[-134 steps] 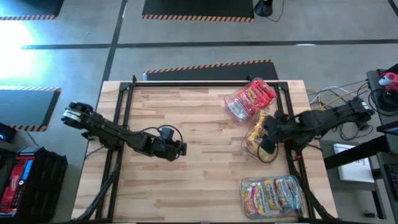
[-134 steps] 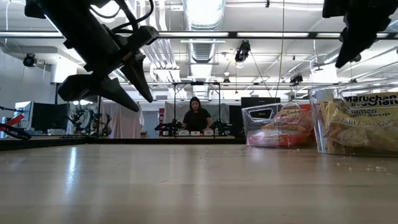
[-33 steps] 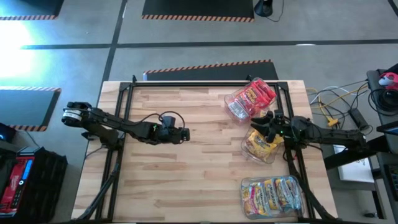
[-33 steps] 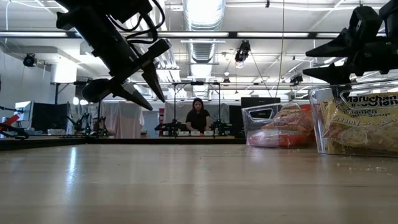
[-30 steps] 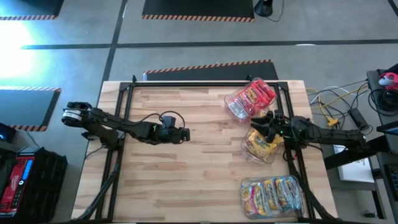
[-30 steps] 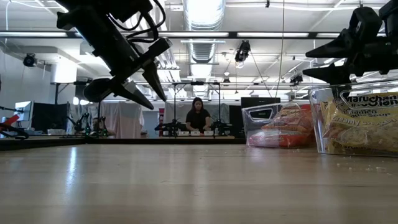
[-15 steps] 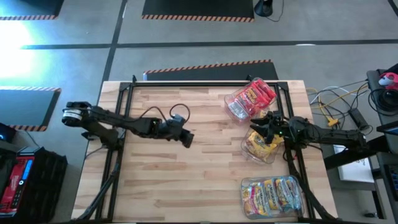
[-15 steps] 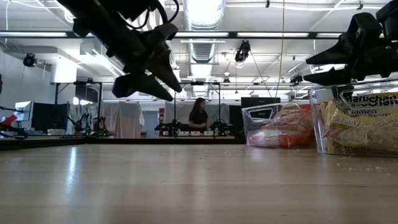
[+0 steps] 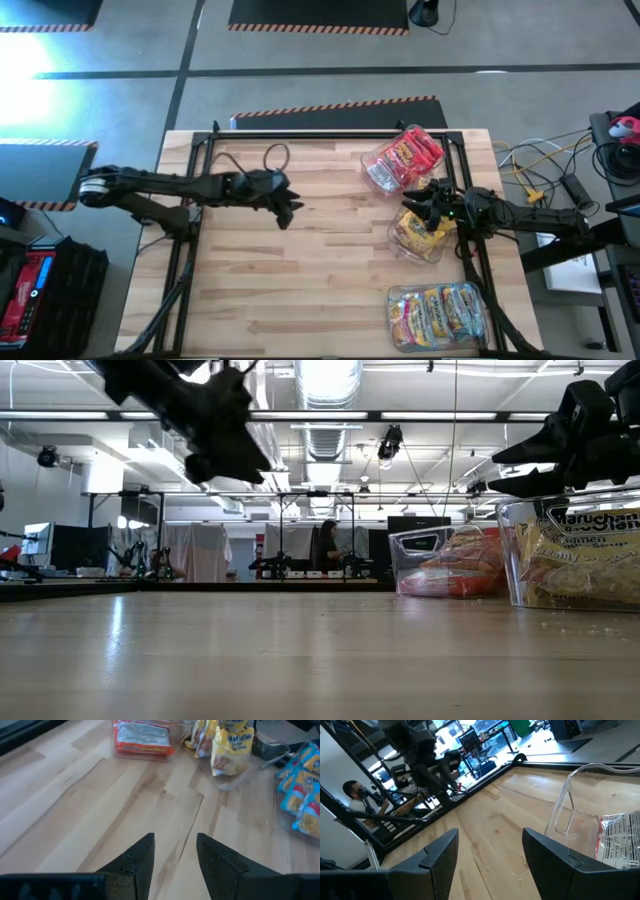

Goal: Sort Maruchan noodles
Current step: Return to Home Position

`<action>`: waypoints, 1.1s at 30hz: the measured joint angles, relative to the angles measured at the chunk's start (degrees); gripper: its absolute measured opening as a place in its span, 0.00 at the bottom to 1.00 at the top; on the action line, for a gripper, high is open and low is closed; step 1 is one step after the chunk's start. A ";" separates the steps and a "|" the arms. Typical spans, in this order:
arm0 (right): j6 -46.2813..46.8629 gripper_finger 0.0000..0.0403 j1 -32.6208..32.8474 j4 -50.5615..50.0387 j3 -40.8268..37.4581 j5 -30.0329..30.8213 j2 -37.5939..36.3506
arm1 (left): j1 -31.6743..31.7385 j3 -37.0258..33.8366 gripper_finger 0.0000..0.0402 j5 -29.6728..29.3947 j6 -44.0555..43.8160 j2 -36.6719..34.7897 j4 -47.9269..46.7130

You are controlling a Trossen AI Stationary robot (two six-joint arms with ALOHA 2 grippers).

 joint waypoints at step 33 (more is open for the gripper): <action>0.00 0.52 0.00 0.20 0.00 0.02 0.00 | 3.49 -35.28 0.33 -3.07 -3.00 -43.48 15.12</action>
